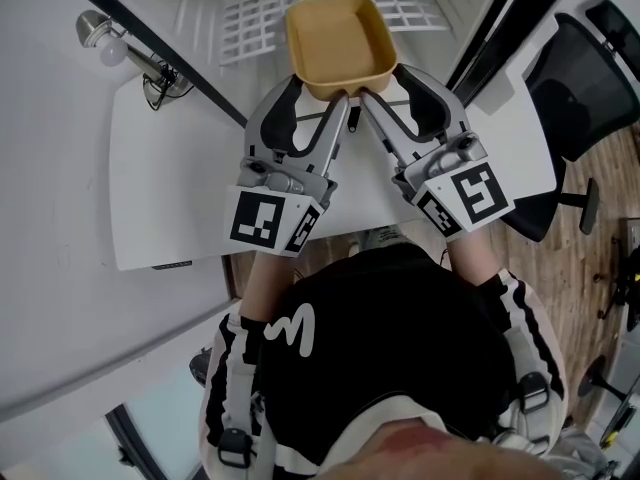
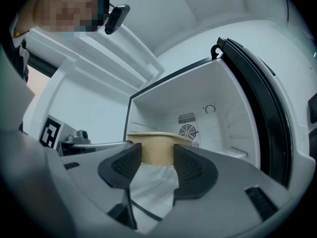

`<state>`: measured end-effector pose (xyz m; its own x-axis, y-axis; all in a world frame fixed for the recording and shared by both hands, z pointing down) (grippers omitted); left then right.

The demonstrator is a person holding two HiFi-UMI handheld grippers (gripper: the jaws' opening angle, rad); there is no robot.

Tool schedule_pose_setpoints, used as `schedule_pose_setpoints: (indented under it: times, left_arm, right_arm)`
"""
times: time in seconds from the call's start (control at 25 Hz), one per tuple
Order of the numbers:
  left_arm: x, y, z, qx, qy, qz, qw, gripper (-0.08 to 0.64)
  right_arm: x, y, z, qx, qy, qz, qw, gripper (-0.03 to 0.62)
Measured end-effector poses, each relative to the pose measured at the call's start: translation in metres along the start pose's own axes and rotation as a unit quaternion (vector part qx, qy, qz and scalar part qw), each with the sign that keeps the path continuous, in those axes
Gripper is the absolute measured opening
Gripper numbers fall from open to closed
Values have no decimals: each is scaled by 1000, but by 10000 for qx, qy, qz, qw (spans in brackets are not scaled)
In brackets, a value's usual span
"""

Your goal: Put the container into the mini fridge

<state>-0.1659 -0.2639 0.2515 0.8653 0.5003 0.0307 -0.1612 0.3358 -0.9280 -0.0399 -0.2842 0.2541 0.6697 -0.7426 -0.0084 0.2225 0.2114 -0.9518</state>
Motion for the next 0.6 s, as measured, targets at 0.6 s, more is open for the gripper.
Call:
schedule_pose_setpoints:
  times: [0.6]
  left_arm:
    - [-17,-10,-17,-39,43,28,10000,227]
  right_arm:
    - [17,-9,-19,-3,-12,-119,9999,209]
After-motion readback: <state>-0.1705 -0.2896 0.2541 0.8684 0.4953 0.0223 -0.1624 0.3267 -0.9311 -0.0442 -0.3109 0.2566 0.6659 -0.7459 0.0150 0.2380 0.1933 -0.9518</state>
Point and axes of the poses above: the fingertips, and each gripper's own axes: z backward along the fingers, x to its right, y out of its top, the point moved 5 cm from there along z, backward along the fingers, and after that the axes turned 7 degrees about x, right-handed, at the moved point
